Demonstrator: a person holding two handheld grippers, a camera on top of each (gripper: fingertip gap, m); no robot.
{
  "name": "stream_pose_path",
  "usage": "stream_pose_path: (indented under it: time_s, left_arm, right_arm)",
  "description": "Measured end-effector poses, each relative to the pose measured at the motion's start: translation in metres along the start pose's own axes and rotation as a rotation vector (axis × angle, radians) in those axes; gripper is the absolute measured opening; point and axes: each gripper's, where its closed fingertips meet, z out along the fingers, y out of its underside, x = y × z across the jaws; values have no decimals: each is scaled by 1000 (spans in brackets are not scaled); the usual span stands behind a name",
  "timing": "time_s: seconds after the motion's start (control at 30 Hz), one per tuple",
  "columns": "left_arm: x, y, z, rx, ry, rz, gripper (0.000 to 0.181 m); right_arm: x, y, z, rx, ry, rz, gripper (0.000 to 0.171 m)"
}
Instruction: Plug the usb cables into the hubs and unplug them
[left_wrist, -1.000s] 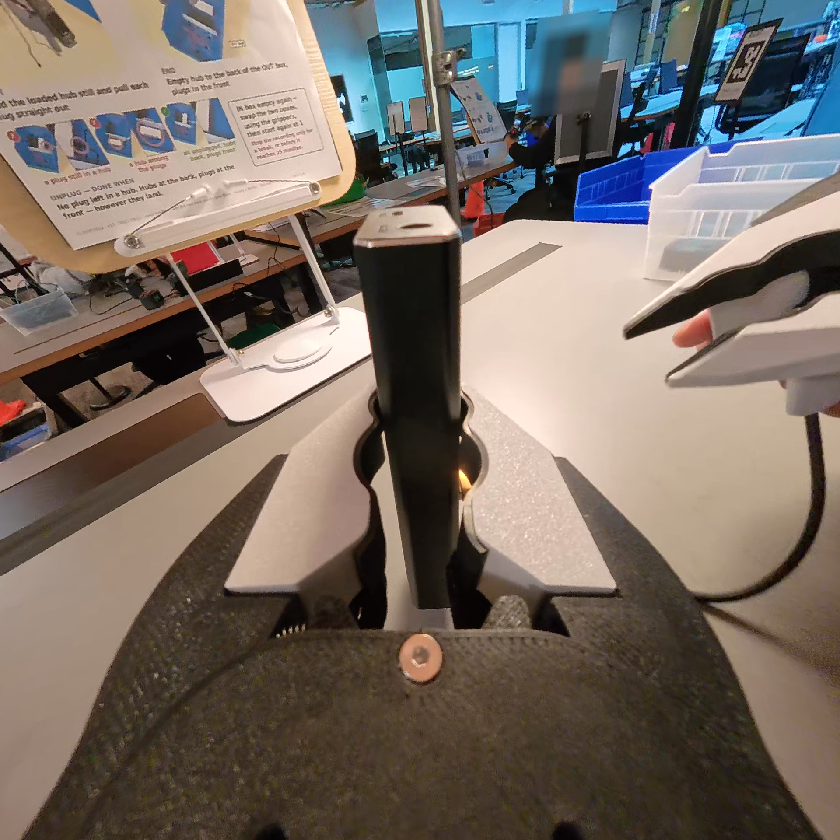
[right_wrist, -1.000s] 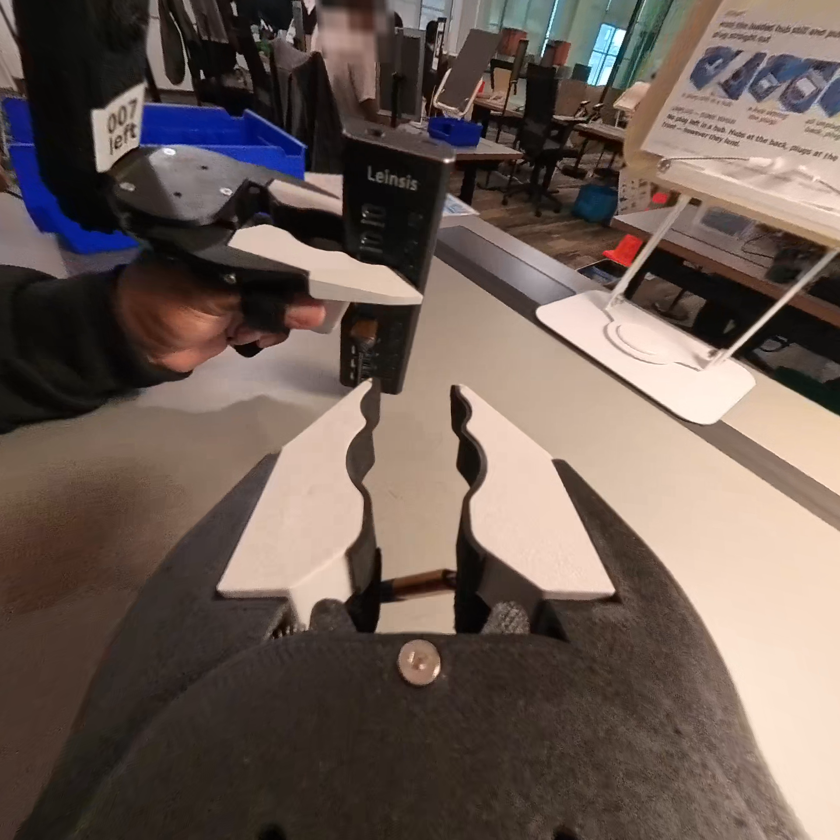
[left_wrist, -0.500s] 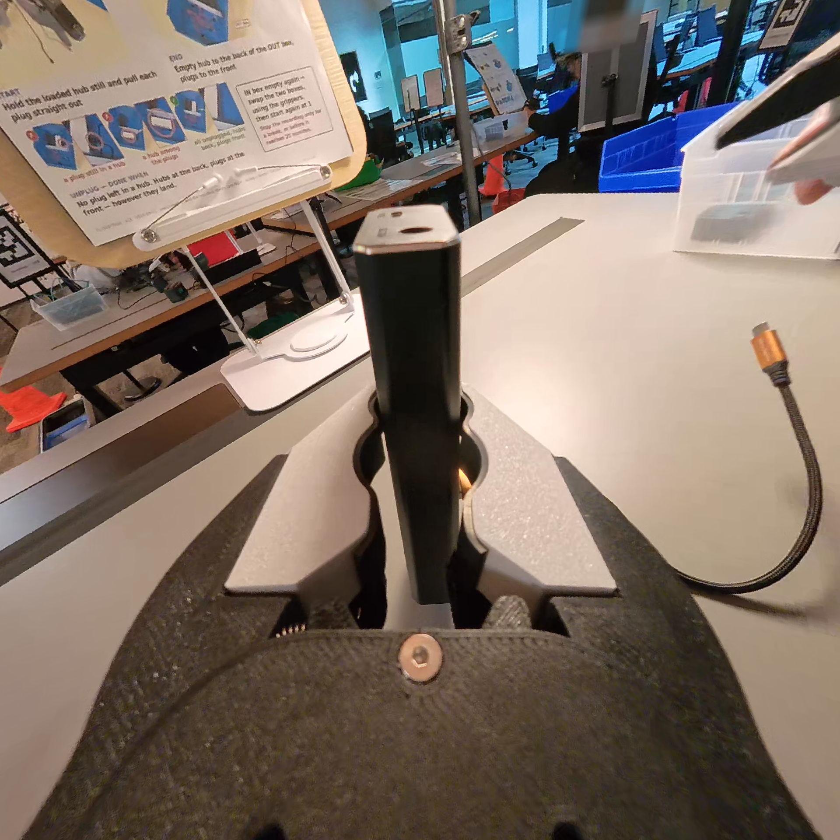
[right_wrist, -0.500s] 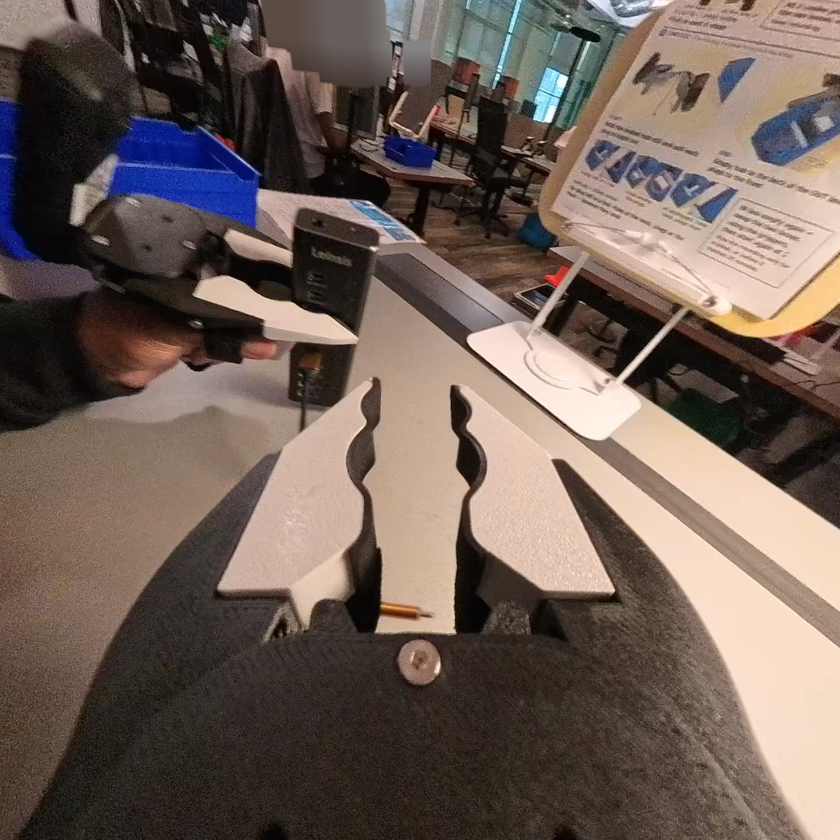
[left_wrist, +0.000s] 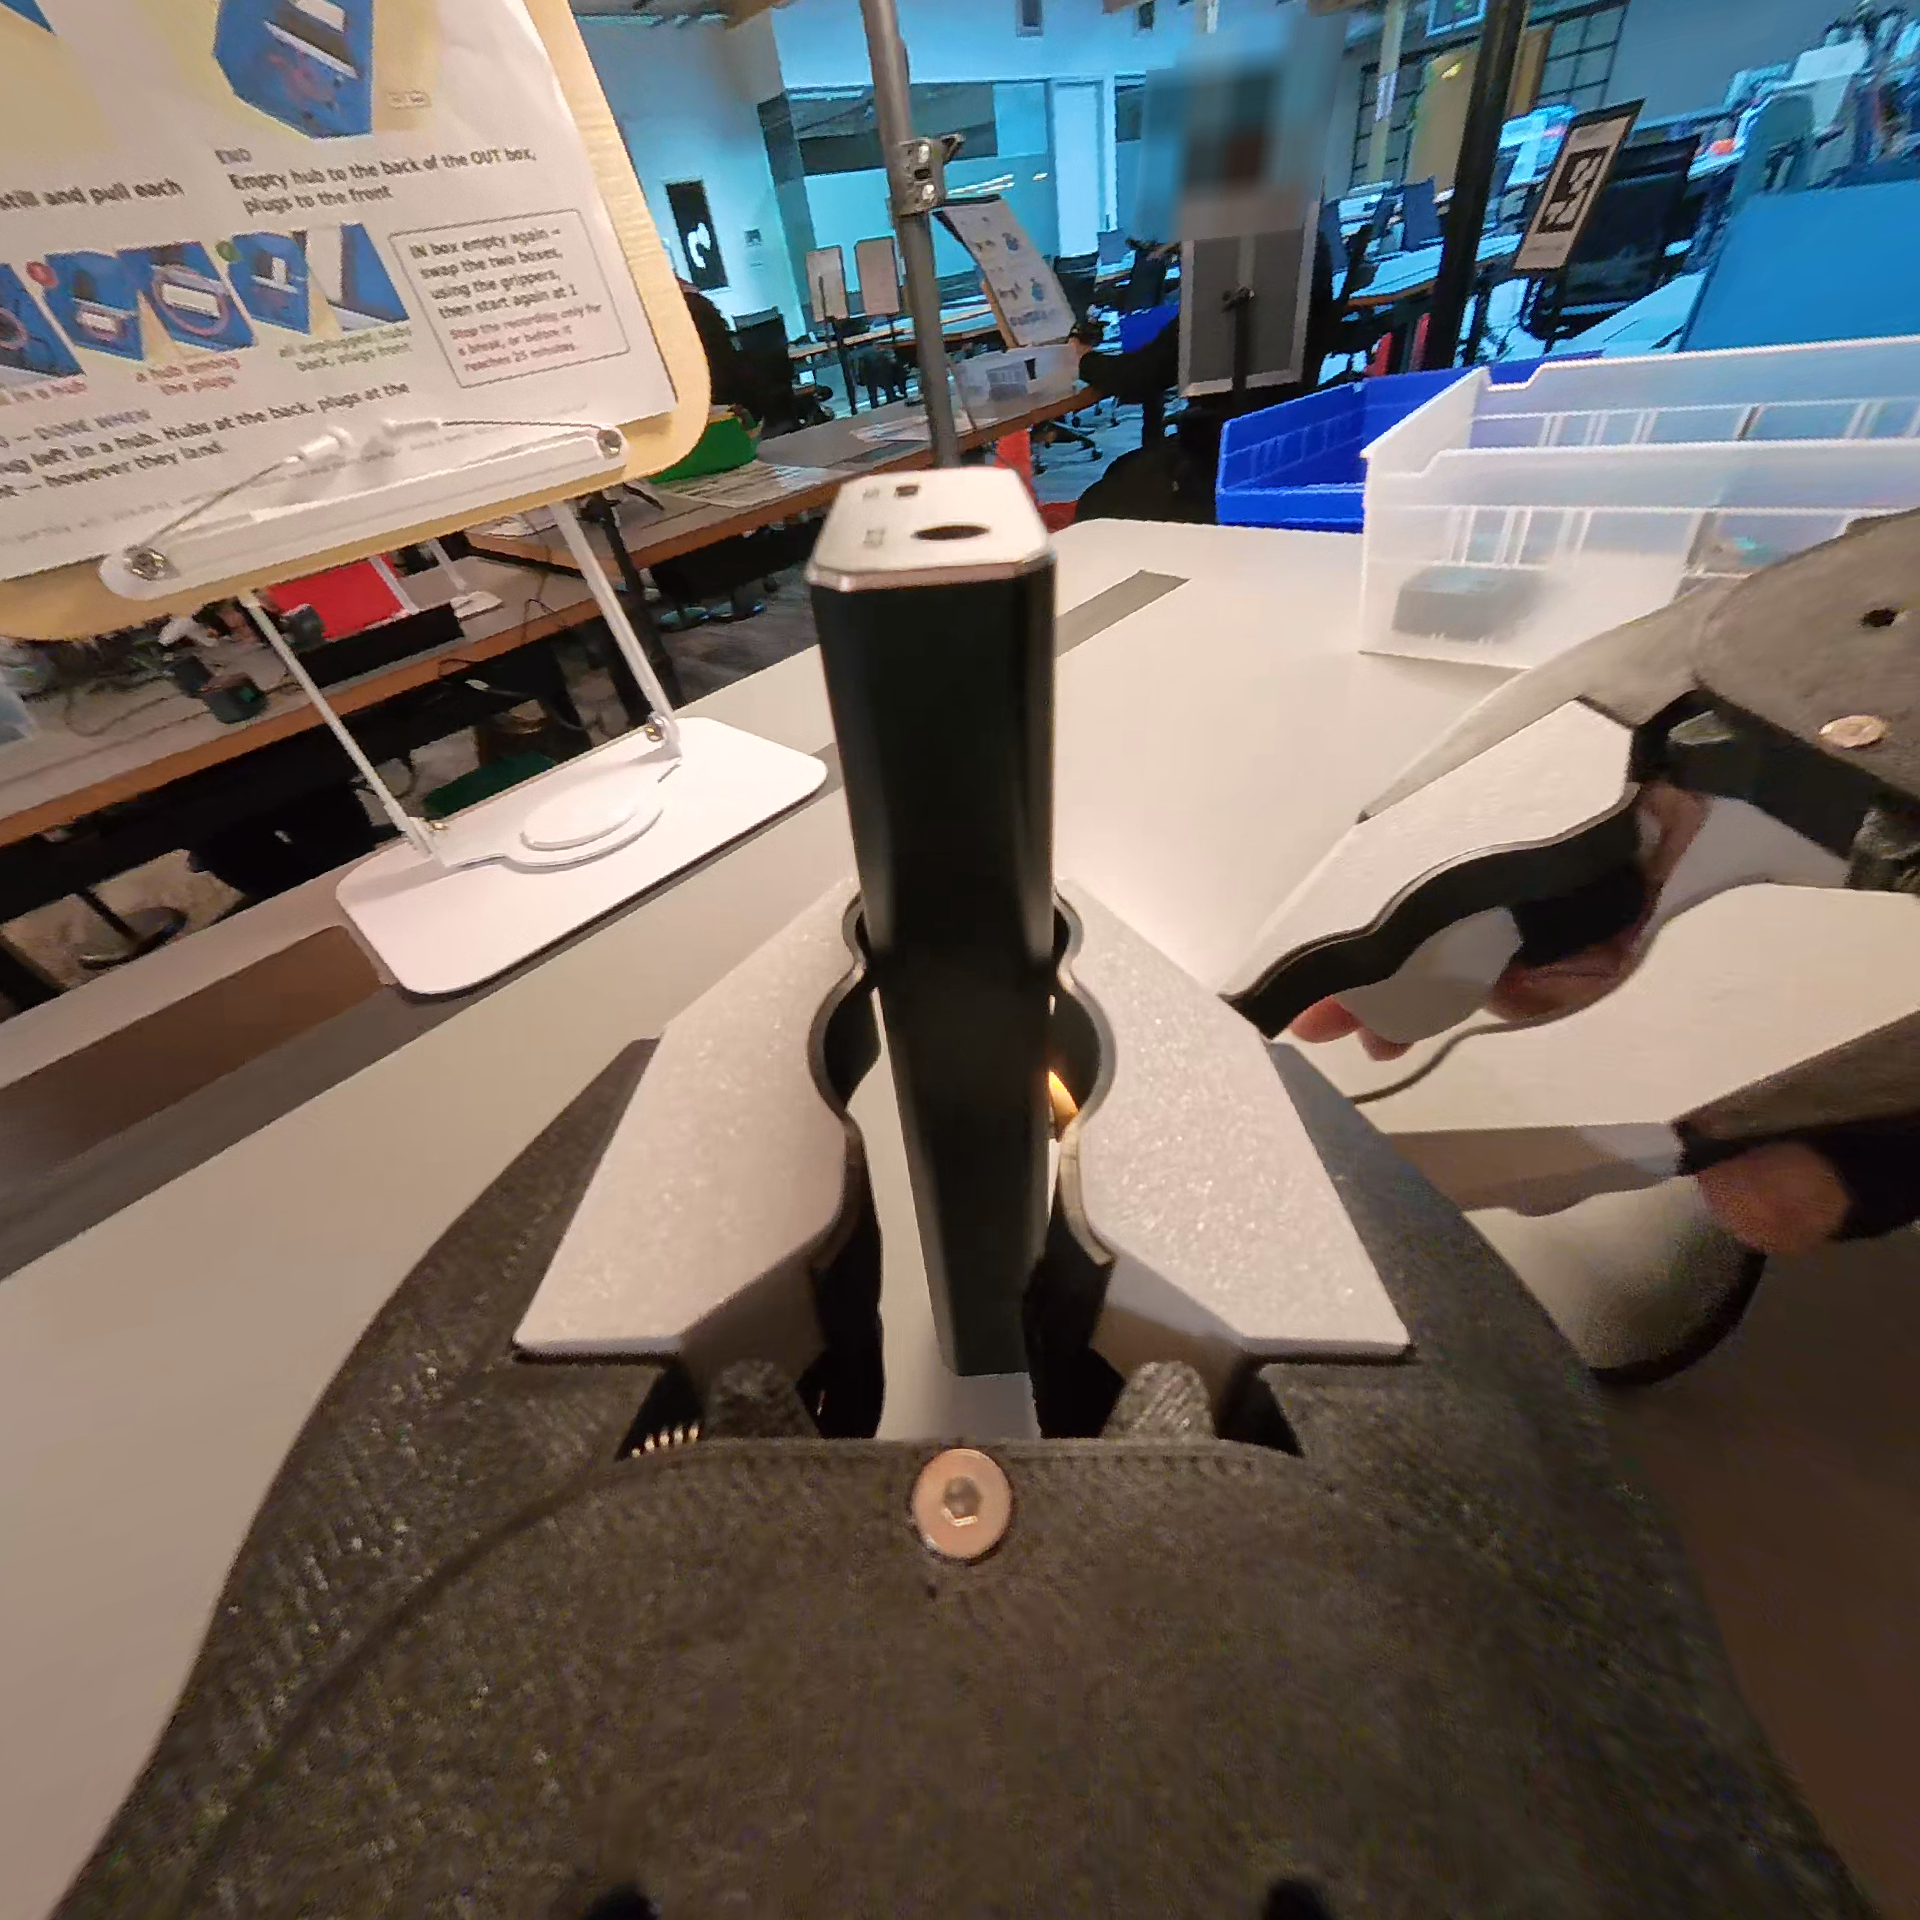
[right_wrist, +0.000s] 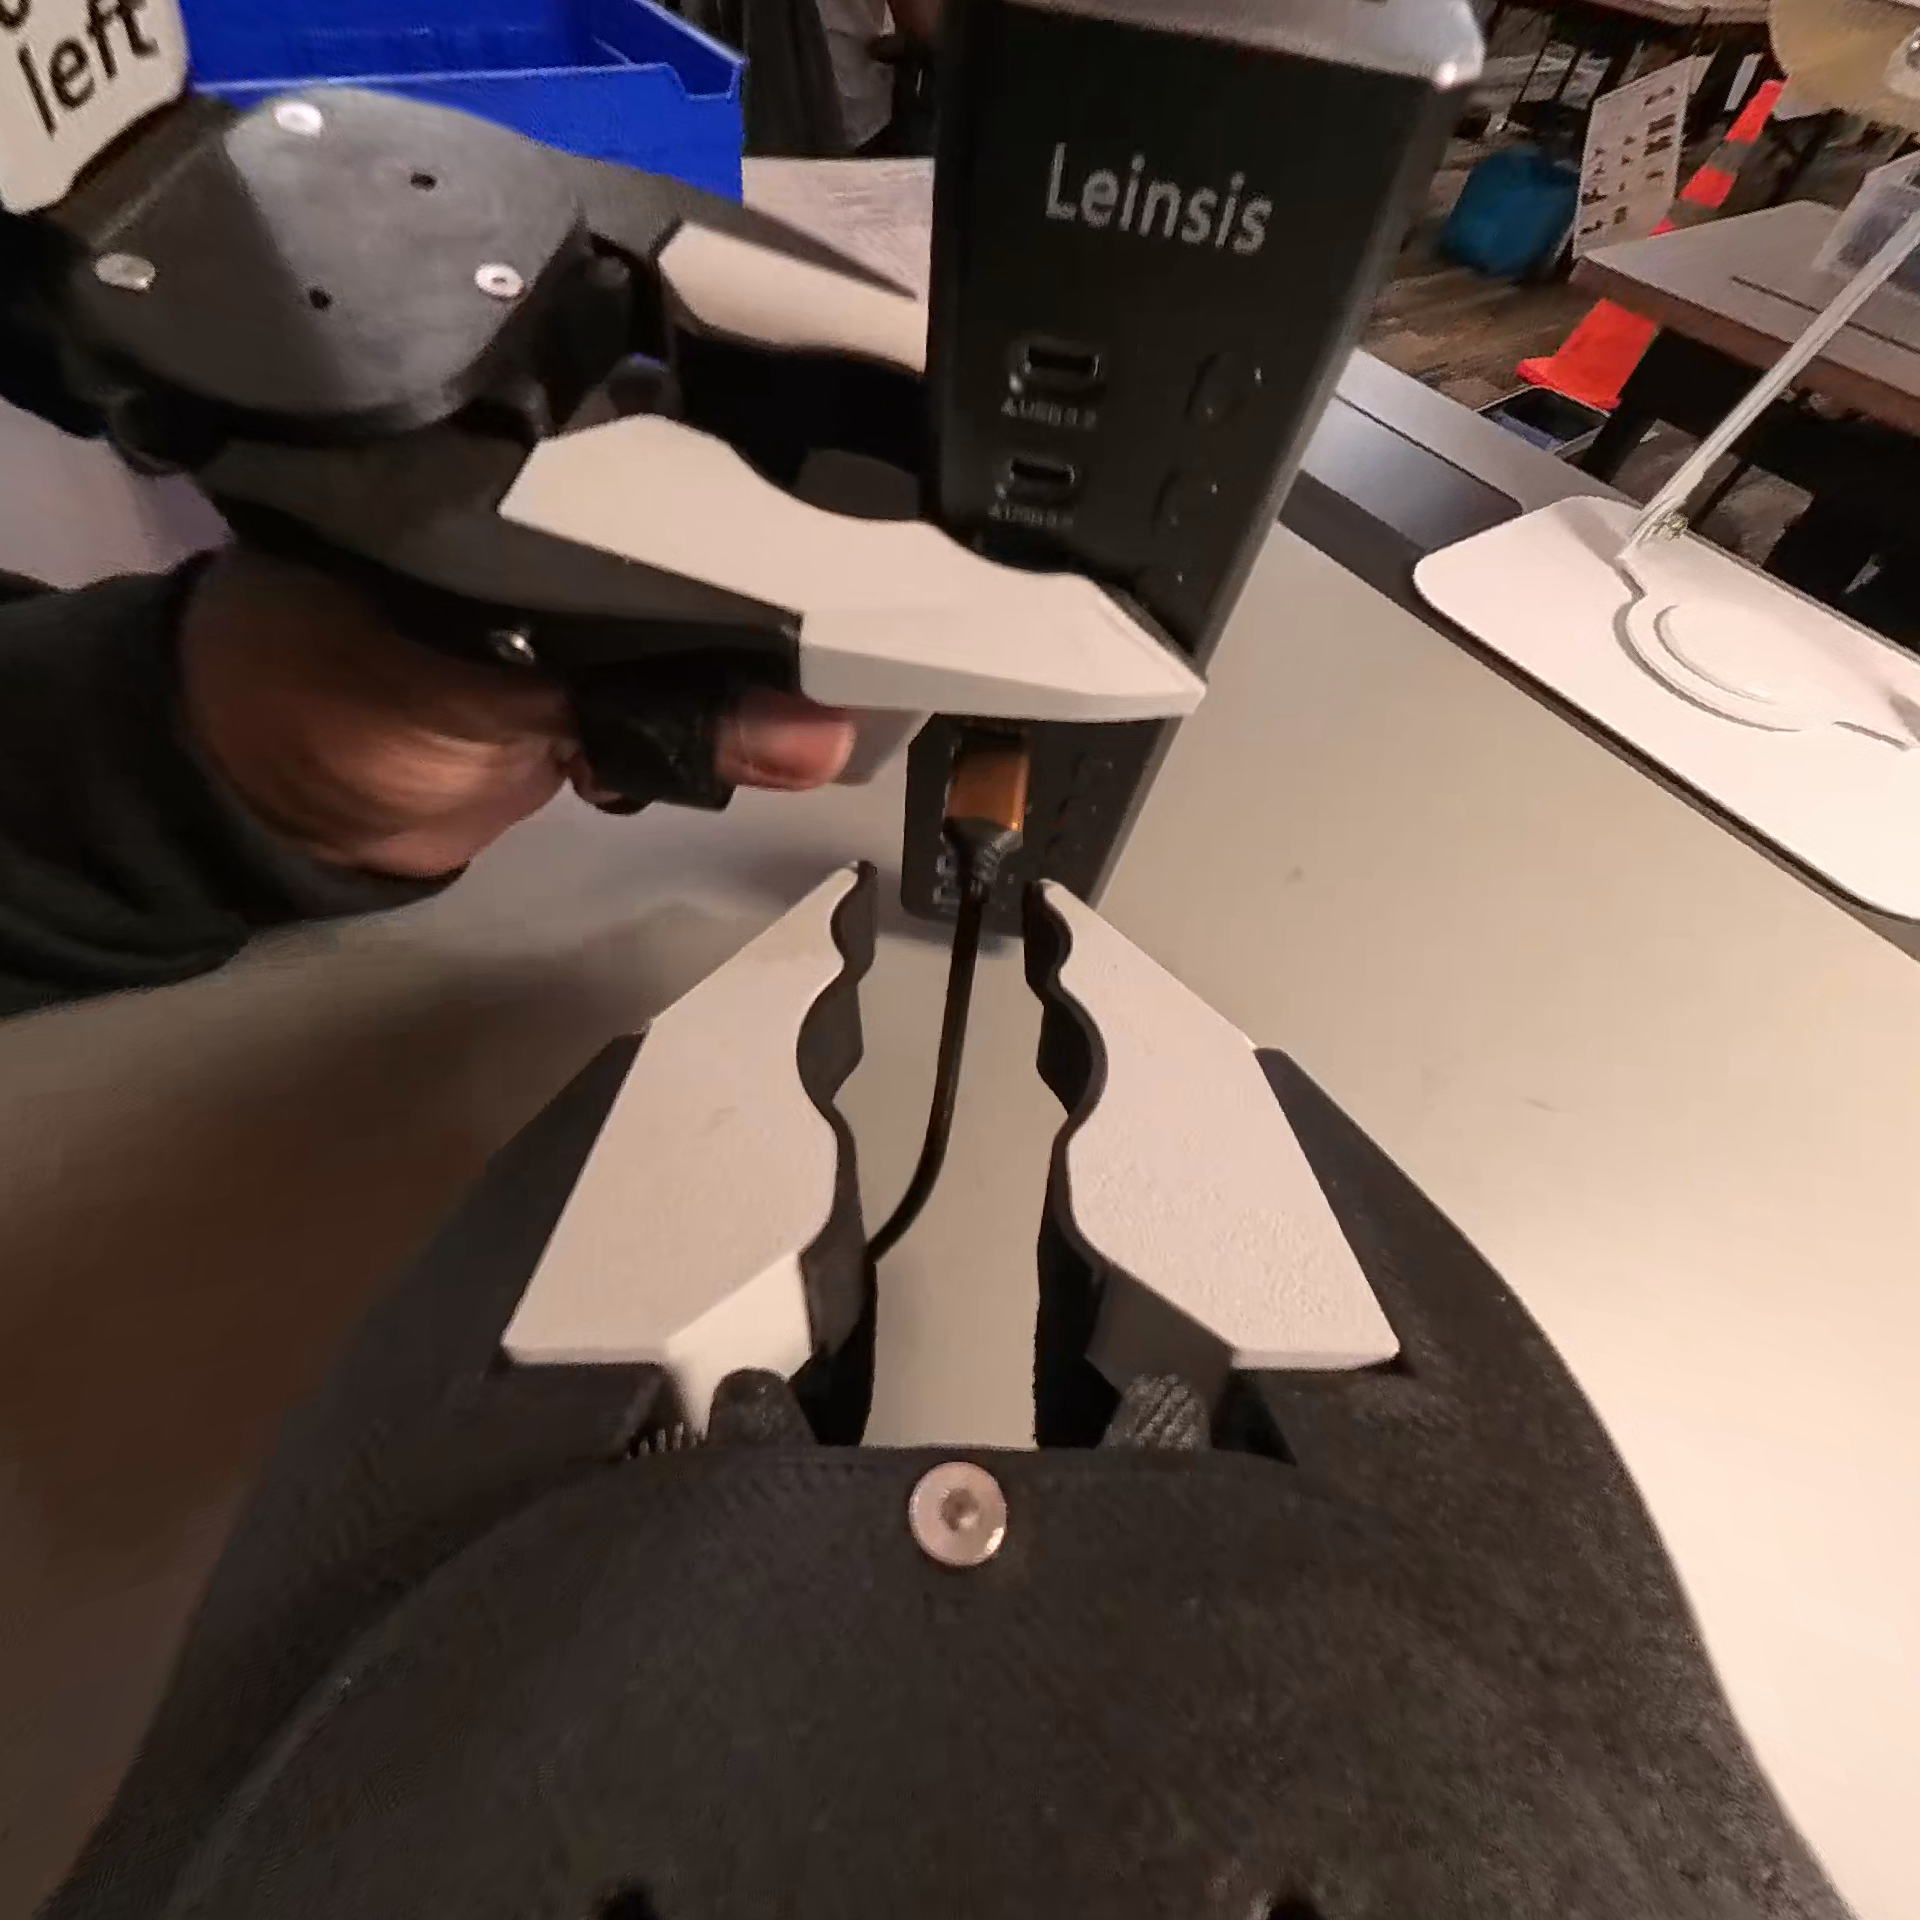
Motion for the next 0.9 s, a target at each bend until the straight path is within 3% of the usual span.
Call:
stream_pose_path:
  time_s: [0.13,0.53,0.9]
  left_arm:
    - [4,2,2,3,40,-84,29]
    - [-1,-5,2,94,179,-383,33]
    - [-6,-12,-3,143,241,-458,38]
  right_arm:
    - [5,2,4,-17,36,18,11]
    - [2,-21,-9,157,-85,241,2]
    - [10,-29,-19,228,-67,238,0]
